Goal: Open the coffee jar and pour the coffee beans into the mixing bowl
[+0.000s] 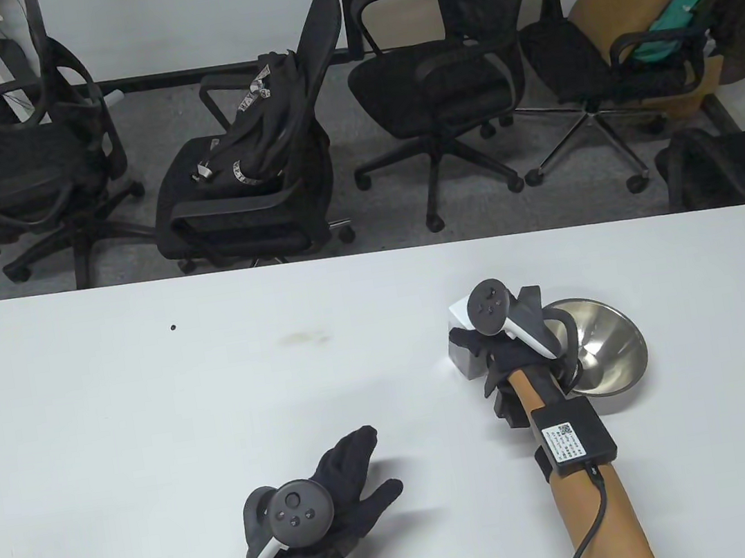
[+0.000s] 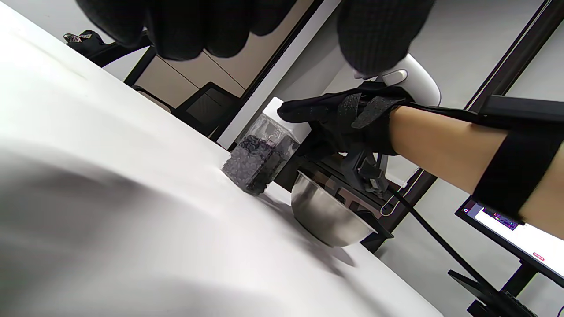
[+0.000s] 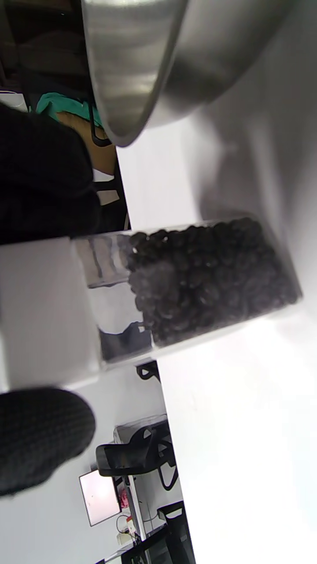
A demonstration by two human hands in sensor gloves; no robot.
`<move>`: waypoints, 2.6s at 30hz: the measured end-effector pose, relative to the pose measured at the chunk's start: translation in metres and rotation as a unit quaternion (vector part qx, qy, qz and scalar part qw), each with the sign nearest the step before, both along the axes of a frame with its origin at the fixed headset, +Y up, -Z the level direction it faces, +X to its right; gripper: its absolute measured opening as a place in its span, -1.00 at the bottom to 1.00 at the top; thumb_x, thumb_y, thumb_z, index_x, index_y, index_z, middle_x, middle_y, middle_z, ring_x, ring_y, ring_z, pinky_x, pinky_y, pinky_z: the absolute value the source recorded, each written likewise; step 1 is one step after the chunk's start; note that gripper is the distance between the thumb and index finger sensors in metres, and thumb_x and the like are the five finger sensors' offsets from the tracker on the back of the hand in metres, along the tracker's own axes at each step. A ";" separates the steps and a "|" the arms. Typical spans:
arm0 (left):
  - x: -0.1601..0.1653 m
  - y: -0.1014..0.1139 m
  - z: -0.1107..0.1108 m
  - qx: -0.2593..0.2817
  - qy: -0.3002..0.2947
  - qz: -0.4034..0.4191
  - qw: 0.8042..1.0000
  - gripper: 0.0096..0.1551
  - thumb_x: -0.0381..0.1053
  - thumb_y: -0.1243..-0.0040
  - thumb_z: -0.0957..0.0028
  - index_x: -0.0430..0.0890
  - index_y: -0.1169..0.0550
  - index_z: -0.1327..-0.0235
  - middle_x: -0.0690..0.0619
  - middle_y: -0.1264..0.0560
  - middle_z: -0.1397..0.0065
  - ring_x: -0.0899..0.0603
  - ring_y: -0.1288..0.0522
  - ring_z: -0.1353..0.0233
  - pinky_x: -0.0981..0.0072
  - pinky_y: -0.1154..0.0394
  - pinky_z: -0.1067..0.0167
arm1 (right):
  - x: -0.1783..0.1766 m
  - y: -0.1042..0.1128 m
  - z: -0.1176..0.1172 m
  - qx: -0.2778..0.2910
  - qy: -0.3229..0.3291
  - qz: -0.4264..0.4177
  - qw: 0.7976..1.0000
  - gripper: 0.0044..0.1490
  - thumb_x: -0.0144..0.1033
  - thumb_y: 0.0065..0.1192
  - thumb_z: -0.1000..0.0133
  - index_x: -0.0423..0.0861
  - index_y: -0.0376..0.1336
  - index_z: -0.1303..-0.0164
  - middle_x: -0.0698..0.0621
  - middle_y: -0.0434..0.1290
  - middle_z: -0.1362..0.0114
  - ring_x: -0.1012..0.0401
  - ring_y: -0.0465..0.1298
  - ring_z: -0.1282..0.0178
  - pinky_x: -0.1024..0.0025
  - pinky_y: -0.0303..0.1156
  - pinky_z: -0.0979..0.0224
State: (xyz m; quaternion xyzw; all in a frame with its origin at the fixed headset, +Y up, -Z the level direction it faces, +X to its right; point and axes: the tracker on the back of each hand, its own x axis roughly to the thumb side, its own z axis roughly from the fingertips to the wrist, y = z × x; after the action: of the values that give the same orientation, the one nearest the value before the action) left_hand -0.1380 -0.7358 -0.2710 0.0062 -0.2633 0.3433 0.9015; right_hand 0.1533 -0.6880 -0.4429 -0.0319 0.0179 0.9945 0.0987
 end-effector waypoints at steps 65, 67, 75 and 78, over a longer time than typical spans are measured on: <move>0.068 0.015 0.010 0.077 -0.001 0.035 0.996 0.18 0.26 -0.47 -0.06 -0.42 -0.19 -0.60 -0.38 -0.33 -0.54 -0.43 -0.46 -0.46 -0.27 -0.46 -0.35 | -0.022 0.028 0.189 0.076 0.190 -0.222 0.953 0.26 0.26 0.12 -0.29 -0.61 -0.05 -0.66 -0.57 0.27 -0.47 -0.28 0.50 -0.27 -0.12 0.51 -0.27; 0.069 0.014 0.010 0.076 -0.005 0.027 0.997 0.18 0.26 -0.48 -0.06 -0.42 -0.19 -0.60 -0.38 -0.32 -0.54 -0.44 -0.46 -0.46 -0.28 -0.46 -0.35 | -0.021 0.032 0.183 0.062 0.201 -0.208 0.955 0.32 0.33 0.05 -0.29 -0.61 -0.09 -0.68 -0.59 0.23 -0.50 -0.32 0.46 -0.31 -0.17 0.48 -0.30; 0.073 0.010 0.010 0.073 -0.035 0.005 0.997 0.16 0.22 -0.51 -0.04 -0.40 -0.21 -0.60 -0.38 -0.33 -0.54 -0.44 -0.45 -0.46 -0.29 -0.43 -0.37 | -0.022 0.024 0.172 0.009 0.239 -0.158 0.958 0.33 0.28 0.21 -0.24 -0.61 -0.06 -0.66 -0.51 0.32 -0.43 -0.18 0.52 -0.21 -0.07 0.51 -0.27; 0.074 0.010 0.011 0.077 -0.047 -0.007 0.996 0.15 0.22 -0.50 -0.04 -0.40 -0.22 -0.60 -0.37 -0.34 -0.53 -0.43 -0.46 -0.45 -0.28 -0.44 -0.36 | -0.023 0.022 0.173 0.020 0.244 -0.153 0.957 0.33 0.24 0.30 -0.20 -0.63 -0.02 -0.62 -0.52 0.34 -0.38 -0.17 0.53 -0.16 -0.07 0.54 -0.23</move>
State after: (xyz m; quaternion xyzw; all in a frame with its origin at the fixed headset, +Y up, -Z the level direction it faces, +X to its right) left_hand -0.0644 -0.7253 -0.2604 0.0574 -0.3312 0.3155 0.8874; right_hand 0.1306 -0.6660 -0.2696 0.2172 0.0259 0.9452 0.2425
